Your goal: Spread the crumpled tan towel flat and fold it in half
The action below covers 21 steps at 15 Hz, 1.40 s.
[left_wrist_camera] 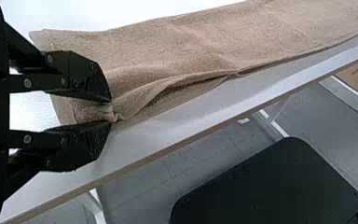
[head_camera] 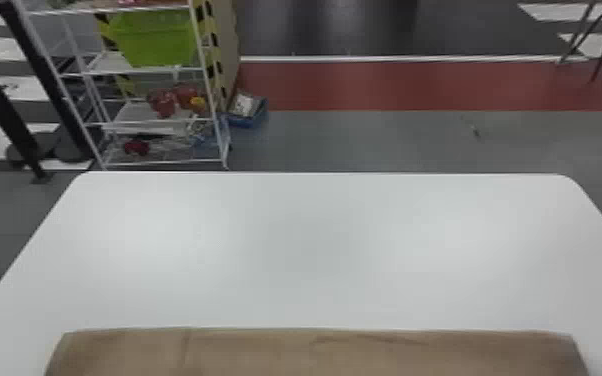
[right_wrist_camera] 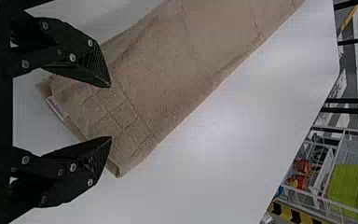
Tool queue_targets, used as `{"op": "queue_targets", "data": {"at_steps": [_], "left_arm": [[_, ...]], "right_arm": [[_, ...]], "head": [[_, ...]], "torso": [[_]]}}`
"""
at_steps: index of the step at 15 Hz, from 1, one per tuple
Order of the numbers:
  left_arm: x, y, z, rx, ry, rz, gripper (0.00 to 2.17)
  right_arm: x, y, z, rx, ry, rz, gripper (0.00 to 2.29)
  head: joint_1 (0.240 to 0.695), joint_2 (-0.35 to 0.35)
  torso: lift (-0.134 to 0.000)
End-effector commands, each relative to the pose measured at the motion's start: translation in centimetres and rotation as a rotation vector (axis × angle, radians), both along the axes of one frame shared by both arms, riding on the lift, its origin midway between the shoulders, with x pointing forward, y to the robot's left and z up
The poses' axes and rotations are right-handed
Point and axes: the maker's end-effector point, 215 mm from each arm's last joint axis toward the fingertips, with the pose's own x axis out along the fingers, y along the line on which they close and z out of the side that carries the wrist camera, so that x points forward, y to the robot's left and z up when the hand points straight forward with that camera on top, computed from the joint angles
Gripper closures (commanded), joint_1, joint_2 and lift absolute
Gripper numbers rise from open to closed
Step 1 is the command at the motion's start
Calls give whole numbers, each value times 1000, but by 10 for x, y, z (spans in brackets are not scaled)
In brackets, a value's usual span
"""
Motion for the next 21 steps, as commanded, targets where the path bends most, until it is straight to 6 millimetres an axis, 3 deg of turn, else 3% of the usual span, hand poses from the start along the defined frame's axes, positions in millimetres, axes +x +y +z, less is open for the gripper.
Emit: {"op": "queue_targets", "data": {"at_steps": [1,4,8,11,15,17,21], "left_arm": [[0,4,3,7,-6,6,80],[3,16,14,25,-34,32,80],[9,24,28,44,-67,43,80],[17,34,41,59,-97,59,80],[20,33,47,52,-118,60,80],[21,32,48,49,-123,59,80],[20,33,47,51,-119,60,83]], "right_arm": [[5,-10,17,51,-17,-55,228],[7,-20,30,134,-10,-123,181],[10,-19,25,303,72,-275,282],[11,-17,10,355,117,-334,289],[33,-17,-18,408,135,-398,367],[46,-6,-32,414,152,-389,390],[55,22,-46,405,181,-350,444]], "head": [[695,24],[695,3],[695,13],[695,30],[695,45],[695,46],[695,91]], "torso": [[-123],[-123],[-123],[-123],[-123],[-123],[-123]]}}
